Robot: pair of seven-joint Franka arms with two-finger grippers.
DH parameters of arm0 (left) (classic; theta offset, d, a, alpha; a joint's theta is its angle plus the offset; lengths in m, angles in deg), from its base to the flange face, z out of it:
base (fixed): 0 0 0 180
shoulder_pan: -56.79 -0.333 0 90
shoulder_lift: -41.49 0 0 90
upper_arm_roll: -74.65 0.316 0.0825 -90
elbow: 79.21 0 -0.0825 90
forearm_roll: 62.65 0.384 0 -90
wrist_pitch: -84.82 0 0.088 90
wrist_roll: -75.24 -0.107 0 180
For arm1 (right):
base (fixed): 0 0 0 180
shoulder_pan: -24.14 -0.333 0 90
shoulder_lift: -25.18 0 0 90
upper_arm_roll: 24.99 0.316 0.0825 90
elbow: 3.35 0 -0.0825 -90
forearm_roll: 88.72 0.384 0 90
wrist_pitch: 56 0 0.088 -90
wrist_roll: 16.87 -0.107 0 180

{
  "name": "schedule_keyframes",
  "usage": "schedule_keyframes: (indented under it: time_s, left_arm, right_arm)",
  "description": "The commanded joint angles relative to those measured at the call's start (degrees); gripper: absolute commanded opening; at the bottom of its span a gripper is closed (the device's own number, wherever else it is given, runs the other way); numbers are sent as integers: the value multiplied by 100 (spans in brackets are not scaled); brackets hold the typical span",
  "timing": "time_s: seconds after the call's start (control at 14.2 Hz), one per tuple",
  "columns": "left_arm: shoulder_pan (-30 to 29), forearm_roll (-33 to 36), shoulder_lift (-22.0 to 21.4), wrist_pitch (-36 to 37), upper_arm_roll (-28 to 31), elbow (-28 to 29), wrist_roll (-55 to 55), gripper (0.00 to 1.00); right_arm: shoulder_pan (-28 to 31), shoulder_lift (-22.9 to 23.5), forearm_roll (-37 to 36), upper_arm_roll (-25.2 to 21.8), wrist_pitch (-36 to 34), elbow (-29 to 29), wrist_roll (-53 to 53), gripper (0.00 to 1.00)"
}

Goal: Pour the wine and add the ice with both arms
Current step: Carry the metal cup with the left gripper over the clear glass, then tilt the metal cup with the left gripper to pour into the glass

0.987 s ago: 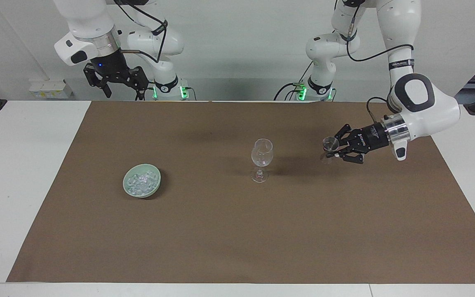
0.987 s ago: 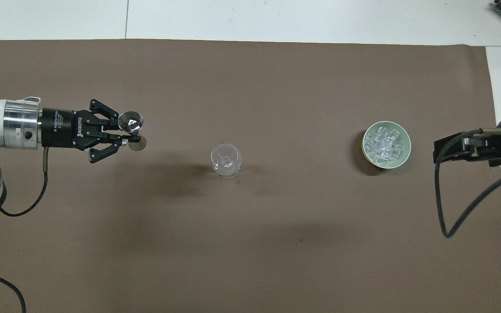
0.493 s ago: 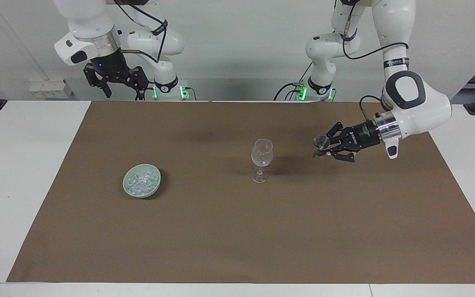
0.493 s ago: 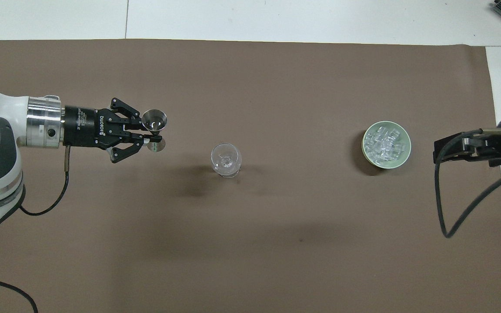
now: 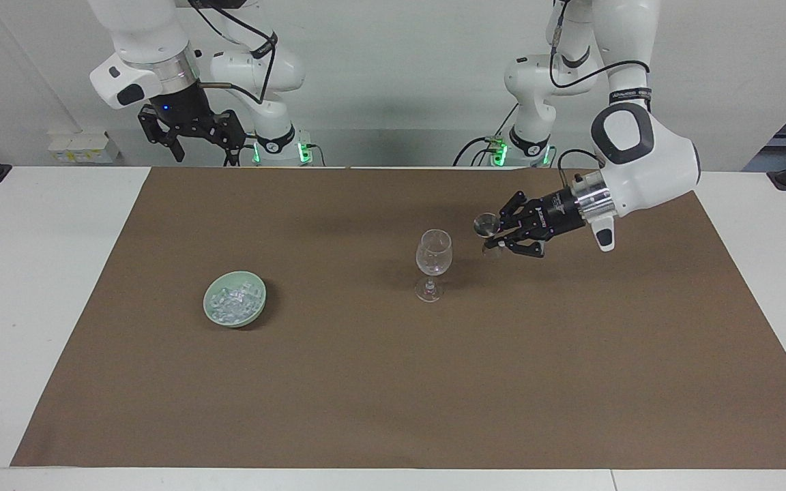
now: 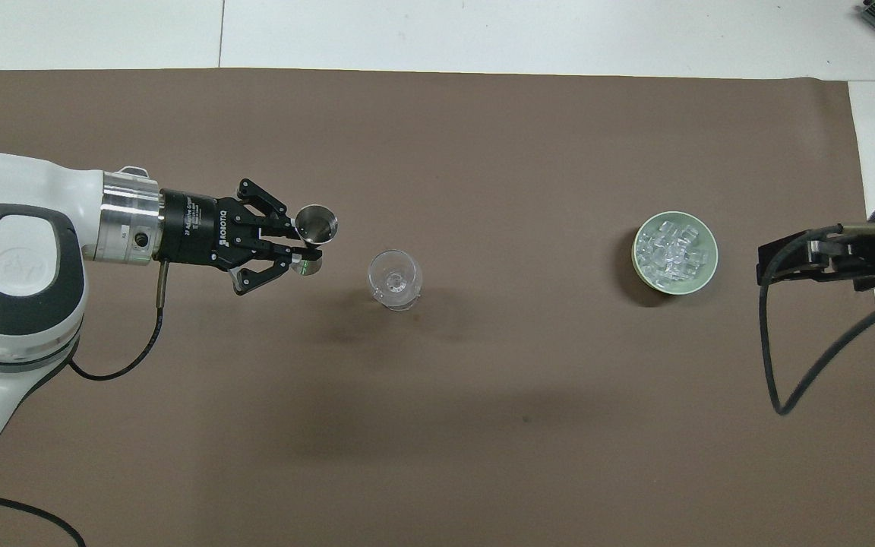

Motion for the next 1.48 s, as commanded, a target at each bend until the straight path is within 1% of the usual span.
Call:
schedule_keyframes:
  time_s: [0.0,0.21,0.7,0.92,1.13,1.41]
  left_arm:
    - [319,386,-158,-214,82,53,130,0]
    - [451,616,-167,-293,81,26,218,0]
    - [916,1678,-167,-644,73,-150,736,0]
    - [1031,1969,-167,-706,73,-150,763,0]
    - [1216,2452,-159,-741,73,-158,772,0]
    - [1277,2690,-150,-768,64,-211,772,0]
  right_arm:
    - [88,-64,31,38,113,-83,97,100]
    - [97,-64,40,38,113,-83,105,100]
    - [88,-64,40,38,113,-83,97,100]
    - [88,-64,40,38,113,-83,105,100]
    - [97,-55,31,38,113,-83,105,100]
    - [97,-64,40,38,113,-83,105,100]
